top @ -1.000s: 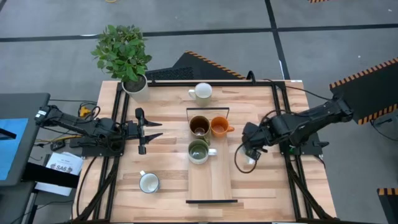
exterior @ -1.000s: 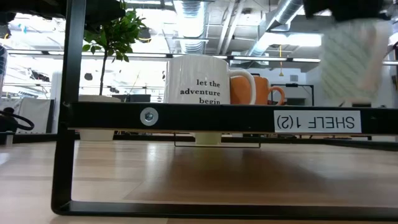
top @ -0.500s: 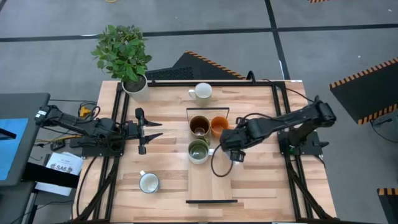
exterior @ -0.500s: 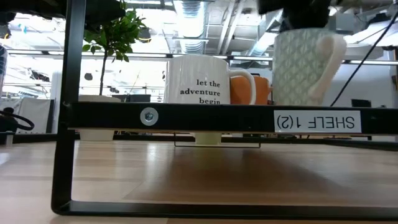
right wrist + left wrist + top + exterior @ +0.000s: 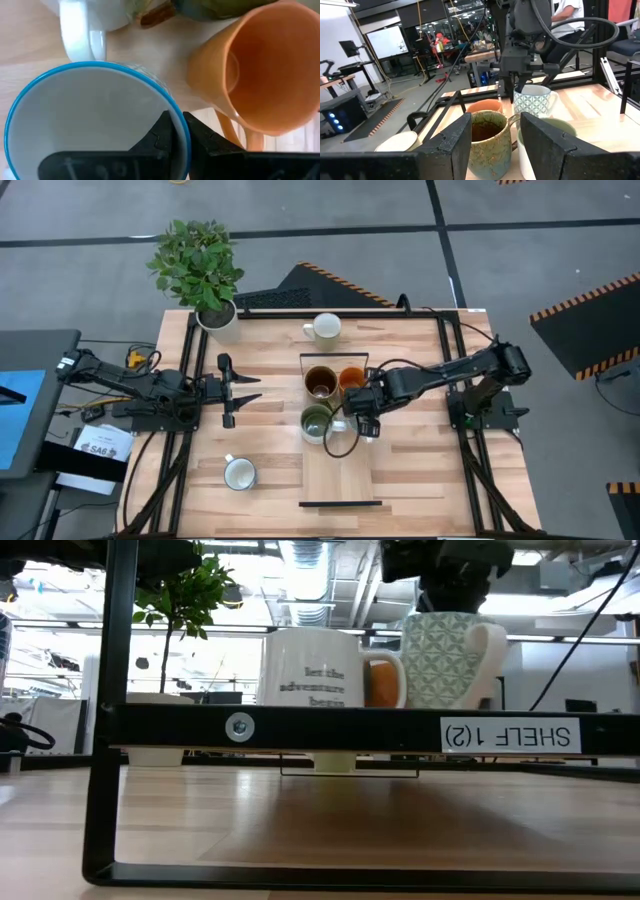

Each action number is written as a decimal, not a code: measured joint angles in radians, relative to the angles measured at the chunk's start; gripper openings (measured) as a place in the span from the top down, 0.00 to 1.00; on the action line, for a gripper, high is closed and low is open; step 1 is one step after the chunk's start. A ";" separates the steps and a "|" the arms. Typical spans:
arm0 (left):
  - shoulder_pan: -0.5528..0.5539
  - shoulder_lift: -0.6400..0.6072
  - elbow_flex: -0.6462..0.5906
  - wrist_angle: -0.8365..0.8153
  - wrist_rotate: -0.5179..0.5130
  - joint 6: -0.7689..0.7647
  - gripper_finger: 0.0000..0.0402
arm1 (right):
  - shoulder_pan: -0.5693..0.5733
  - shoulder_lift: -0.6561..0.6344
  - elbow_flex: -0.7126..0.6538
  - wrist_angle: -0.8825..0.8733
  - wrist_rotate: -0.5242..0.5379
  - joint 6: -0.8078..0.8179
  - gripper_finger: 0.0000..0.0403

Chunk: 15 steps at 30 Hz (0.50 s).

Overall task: Place coffee mugs
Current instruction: Put the green patterned mug on the shelf

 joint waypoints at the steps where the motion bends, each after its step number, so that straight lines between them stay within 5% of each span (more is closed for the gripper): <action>1: 0.000 0.000 0.000 0.000 0.000 0.000 0.61 | -0.002 0.000 0.000 -0.001 -0.001 0.001 0.88; 15: 0.000 0.000 0.000 0.000 0.000 0.000 0.61 | -0.026 -0.002 0.001 0.066 -0.046 -0.004 0.73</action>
